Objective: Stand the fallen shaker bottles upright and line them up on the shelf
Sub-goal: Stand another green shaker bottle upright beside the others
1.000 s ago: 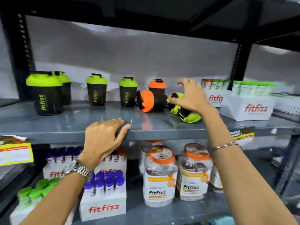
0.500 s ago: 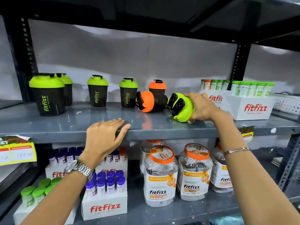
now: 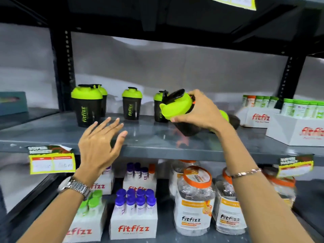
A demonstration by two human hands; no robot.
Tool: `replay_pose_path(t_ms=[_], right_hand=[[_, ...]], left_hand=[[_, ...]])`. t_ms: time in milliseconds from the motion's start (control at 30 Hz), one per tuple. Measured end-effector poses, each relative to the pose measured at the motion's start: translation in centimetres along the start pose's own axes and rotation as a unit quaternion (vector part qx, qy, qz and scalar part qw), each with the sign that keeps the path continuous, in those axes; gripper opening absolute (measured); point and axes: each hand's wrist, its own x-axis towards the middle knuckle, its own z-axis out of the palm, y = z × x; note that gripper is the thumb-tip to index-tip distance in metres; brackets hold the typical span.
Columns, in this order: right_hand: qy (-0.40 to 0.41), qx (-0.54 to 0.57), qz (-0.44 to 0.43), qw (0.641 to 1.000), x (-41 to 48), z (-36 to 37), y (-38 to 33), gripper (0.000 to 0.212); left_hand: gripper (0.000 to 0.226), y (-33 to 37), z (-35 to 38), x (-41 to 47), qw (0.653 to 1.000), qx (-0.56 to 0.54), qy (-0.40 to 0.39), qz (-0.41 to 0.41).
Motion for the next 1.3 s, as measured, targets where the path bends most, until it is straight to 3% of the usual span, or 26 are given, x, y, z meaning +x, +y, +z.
replay_pose_path(t_ms=[133, 333, 467, 600, 700, 800, 933, 1067, 1200, 1300], right_hand=[[-0.023, 0.119, 0.002, 0.993, 3.3, 6.5, -5.1, 0.085], [-0.034, 0.265, 0.063, 0.962, 7.1, 14.1, -10.0, 0.067], [-0.081, 0.370, 0.121, 0.917, 8.1, 16.6, -10.8, 0.082], [-0.100, 0.372, 0.139, 0.912, 8.4, 17.3, -10.5, 0.101], [-0.123, 0.257, 0.127, 0.950, 7.9, 17.9, -10.7, 0.131], [-0.094, 0.215, 0.118, 0.965, 7.8, 18.2, -10.3, 0.120], [-0.126, 0.291, 0.153, 0.936, 8.3, 17.5, -9.4, 0.095], [-0.127, 0.274, 0.159, 0.940, 7.6, 17.9, -8.9, 0.110], [-0.132, 0.308, 0.170, 0.927, 7.6, 18.0, -8.7, 0.085], [-0.136, 0.282, 0.164, 0.935, 7.5, 18.1, -8.8, 0.105]], left_hand=[[0.068, -3.9, -1.6, -1.8, 0.998, 0.033, -0.006, -0.045], [0.059, -6.2, -2.1, -2.0, 0.996, 0.069, -0.051, -0.016], [0.051, -6.4, -1.8, -1.6, 0.996, 0.053, -0.070, 0.001], [0.048, -6.5, -1.7, -1.8, 0.997, 0.038, -0.062, -0.003], [0.047, -6.5, -1.6, -1.8, 0.998, 0.034, -0.052, -0.001], [0.047, -6.7, -1.5, -1.9, 0.998, 0.032, -0.048, -0.001], [0.047, -6.7, -1.4, -1.8, 0.999, 0.030, -0.039, -0.001], [0.046, -6.7, -1.4, -1.9, 0.999, 0.028, -0.030, -0.002], [0.046, -6.7, -1.3, -1.9, 0.999, 0.029, -0.026, -0.001], [0.046, -6.8, -1.3, -1.9, 0.999, 0.028, -0.031, -0.003]])
